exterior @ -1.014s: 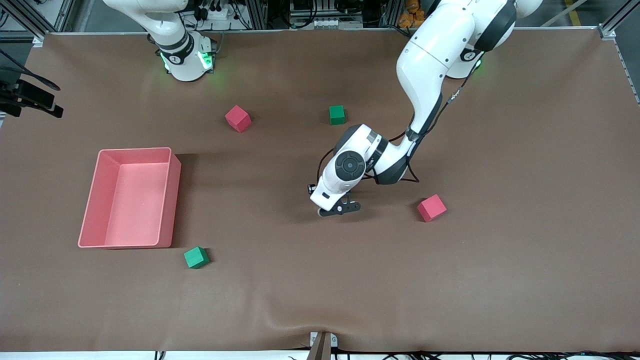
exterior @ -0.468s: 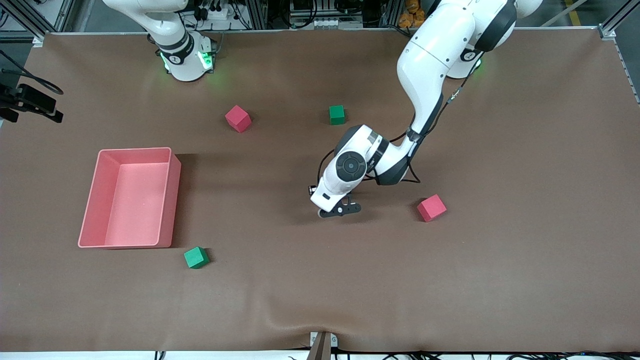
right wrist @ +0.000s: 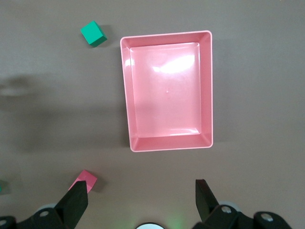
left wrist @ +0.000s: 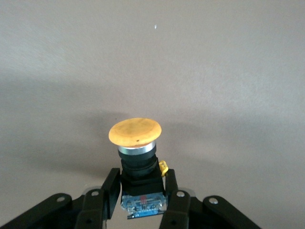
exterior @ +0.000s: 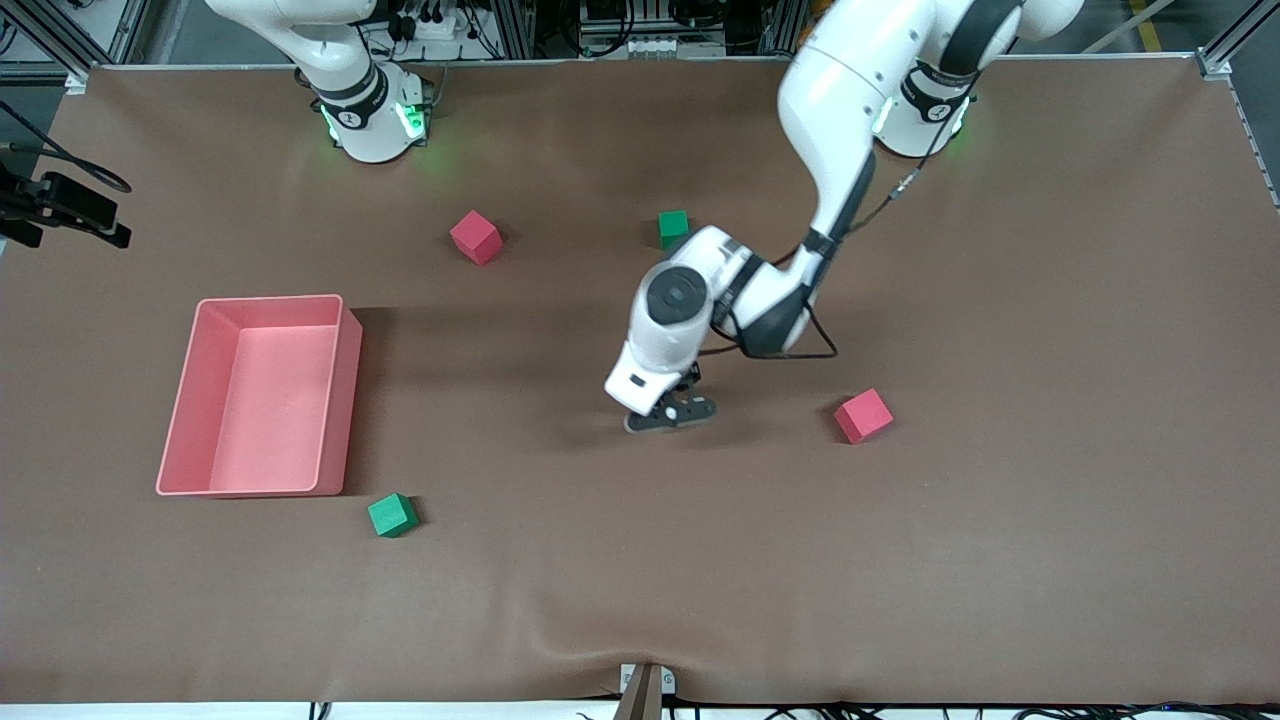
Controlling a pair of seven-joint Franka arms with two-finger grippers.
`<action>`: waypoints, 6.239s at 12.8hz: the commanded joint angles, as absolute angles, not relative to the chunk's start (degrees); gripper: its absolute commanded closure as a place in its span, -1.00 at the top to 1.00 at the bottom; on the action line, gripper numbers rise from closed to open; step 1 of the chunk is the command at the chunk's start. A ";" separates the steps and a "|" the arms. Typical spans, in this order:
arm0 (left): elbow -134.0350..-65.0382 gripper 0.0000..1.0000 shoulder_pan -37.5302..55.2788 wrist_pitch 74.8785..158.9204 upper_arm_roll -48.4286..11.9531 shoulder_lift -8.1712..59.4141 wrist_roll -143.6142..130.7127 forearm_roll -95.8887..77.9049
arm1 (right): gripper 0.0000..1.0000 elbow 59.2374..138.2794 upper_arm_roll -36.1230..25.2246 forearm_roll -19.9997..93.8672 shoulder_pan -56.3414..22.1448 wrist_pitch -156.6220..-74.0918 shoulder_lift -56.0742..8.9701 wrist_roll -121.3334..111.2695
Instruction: Place and upright button with both arms
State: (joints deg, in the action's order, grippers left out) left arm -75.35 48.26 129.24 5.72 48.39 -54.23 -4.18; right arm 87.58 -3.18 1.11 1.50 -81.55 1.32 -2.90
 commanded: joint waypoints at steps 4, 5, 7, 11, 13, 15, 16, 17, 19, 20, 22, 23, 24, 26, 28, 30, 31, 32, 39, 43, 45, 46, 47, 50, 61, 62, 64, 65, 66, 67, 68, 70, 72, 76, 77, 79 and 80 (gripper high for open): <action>-76.29 -1.00 67.13 133.94 19.69 48.69 -75.28 10.85 | 1.00 86.22 -3.16 1.49 1.05 -79.80 0.97 -2.55; -76.38 -1.00 68.28 134.03 19.60 48.69 -82.20 17.16 | 1.00 86.22 -3.25 0.89 0.97 -79.89 0.97 -2.55; -76.72 -1.00 70.48 134.03 19.25 48.87 -95.13 29.29 | 1.00 86.22 -3.16 0.62 0.88 -79.89 1.05 -2.55; -77.78 -1.00 74.44 133.95 19.16 52.91 -116.58 49.86 | 1.00 86.31 -2.99 1.49 0.62 -80.94 1.14 -2.46; -77.87 -1.00 75.23 133.68 18.72 55.88 -122.93 58.76 | 1.00 86.31 -2.99 1.58 0.44 -81.56 1.14 -2.46; -77.96 -1.00 75.85 130.54 18.72 58.43 -123.84 67.80 | 1.00 86.31 -2.90 1.58 0.18 -81.56 1.14 -2.55; -77.96 -1.00 75.85 128.78 18.55 59.40 -125.40 71.42 | 1.00 86.40 -2.99 1.58 0.26 -81.39 1.14 -2.46; -77.96 -1.00 75.85 128.76 18.54 60.20 -128.64 73.46 | 1.00 86.40 -2.99 1.58 0.26 -81.47 1.14 -2.55; -77.96 -1.00 75.85 128.67 18.54 61.08 -131.22 76.19 | 1.00 86.22 -2.90 1.58 -0.35 -81.47 1.23 -2.55; -77.96 -1.00 75.85 128.58 18.54 62.04 -131.22 76.38 | 1.00 86.31 -2.90 1.58 -0.35 -81.47 1.14 -2.55; -77.96 -1.00 75.94 128.50 18.54 63.45 -131.22 77.34 | 1.00 86.31 -2.90 1.58 -0.26 -81.56 1.14 -2.55; -77.96 -1.00 75.94 128.50 18.46 63.63 -131.39 77.43 | 1.00 86.31 -2.90 1.58 -0.26 -81.56 1.14 -2.55; -77.96 -1.00 76.02 128.50 18.37 63.72 -132.09 77.34 | 1.00 86.22 -2.90 1.58 -0.35 -81.56 1.14 -2.46; -77.70 0.99 76.03 128.50 16.70 63.28 -134.90 76.47 | 1.00 86.22 -2.90 1.58 -0.26 -81.56 1.14 -2.55; -77.61 1.00 76.03 128.50 15.39 62.93 -136.22 75.33 | 1.00 86.31 -2.90 1.67 -0.26 -81.74 1.14 -2.55; -77.61 1.00 76.29 128.15 13.02 61.53 -136.23 70.95 | 1.00 86.22 -2.90 1.67 -0.26 -81.74 1.14 -2.55; -77.43 1.00 76.81 126.14 11.27 60.39 -136.06 68.14 | 1.00 86.22 -2.90 1.67 -0.26 -81.74 1.14 -2.55; -77.43 1.00 76.90 123.86 9.34 58.21 -135.79 64.72 | 1.00 86.22 -2.90 1.67 -0.26 -81.74 1.14 -2.55; -77.17 1.00 76.47 116.64 6.77 41.51 -116.67 37.74 | 1.00 86.31 -2.90 1.67 -0.26 -81.91 1.14 -2.55; -77.34 1.00 68.23 114.17 7.03 30.43 -100.77 26.67 | 1.00 86.31 -2.90 1.67 -0.26 -81.91 1.14 -2.46; -77.34 1.00 63.22 111.38 7.12 26.65 -95.12 21.73 | 1.00 86.31 -2.90 1.67 -0.26 -81.91 1.14 -2.55; -77.43 1.00 60.15 110.05 7.12 24.37 -92.84 20.58 | 1.00 86.31 -2.90 1.67 -0.26 -81.91 1.14 -2.55; -77.52 1.00 56.81 108.39 7.03 22.43 -89.25 19.44 | 1.00 86.22 -2.90 1.67 -0.26 -81.91 1.14 -2.55; -77.52 1.00 47.23 103.29 7.03 17.77 -76.77 15.30 | 1.00 86.31 -2.90 1.67 -0.26 -81.91 1.14 -2.46; -80.84 1.00 17.07 87.71 6.94 5.81 -25.44 2.90 | 1.00 86.31 -2.99 1.67 -0.09 -82.09 1.14 -2.55; -82.51 1.00 15.48 87.71 6.94 4.76 -21.57 2.81 | 1.00 86.31 -2.99 1.67 -0.09 -82.09 1.14 -2.55; -86.11 1.00 13.89 87.71 6.94 2.56 -15.40 2.81 | 1.00 86.31 -2.99 1.76 -0.09 -82.09 1.14 -2.55; -88.31 1.00 13.71 87.71 6.94 0.98 -14.77 2.81 | 1.00 86.31 -2.99 1.76 -0.09 -82.09 1.14 -2.55; -90.07 1.00 12.93 87.71 6.94 -0.34 -14.50 2.81 | 1.00 86.31 -2.99 1.76 -0.09 -82.09 1.14 -2.55; -91.57 1.00 12.75 87.71 6.94 -1.83 -13.20 2.81 | 1.00 86.31 -2.99 1.76 -0.09 -82.09 1.14 -2.55; -91.84 1.00 11.79 87.71 7.03 -2.37 -10.75 2.73 | 1.00 86.31 -2.99 1.76 -0.09 -82.09 1.14 -2.46; -92.02 1.00 7.05 87.45 7.03 -3.07 -3.03 0.63 | 1.00 86.31 -2.99 1.76 -0.09 -82.09 1.14 -2.55; -91.76 1.00 5.28 86.32 6.86 -3.16 0.61 -0.17 | 1.00 86.31 -2.99 1.76 -0.09 -82.09 1.14 -2.55; -91.23 1.00 5.89 86.04 4.14 -2.55 0.26 -0.53 | 1.00 86.31 -2.99 1.76 0.00 -82.09 1.14 -2.55; -91.23 1.00 5.89 86.04 2.56 -2.37 -0.61 -0.53 | 1.00 86.31 -2.99 1.76 0.00 -82.09 1.14 -2.55; -91.75 1.00 5.63 85.96 -1.30 -2.37 -1.85 0.96 | 1.00 86.31 -2.99 1.76 0.00 -82.09 1.14 -2.46; -91.67 1.00 5.36 86.04 -1.84 -2.46 -1.06 1.84 | 1.00 86.31 -2.99 1.76 0.00 -82.09 1.14 -2.55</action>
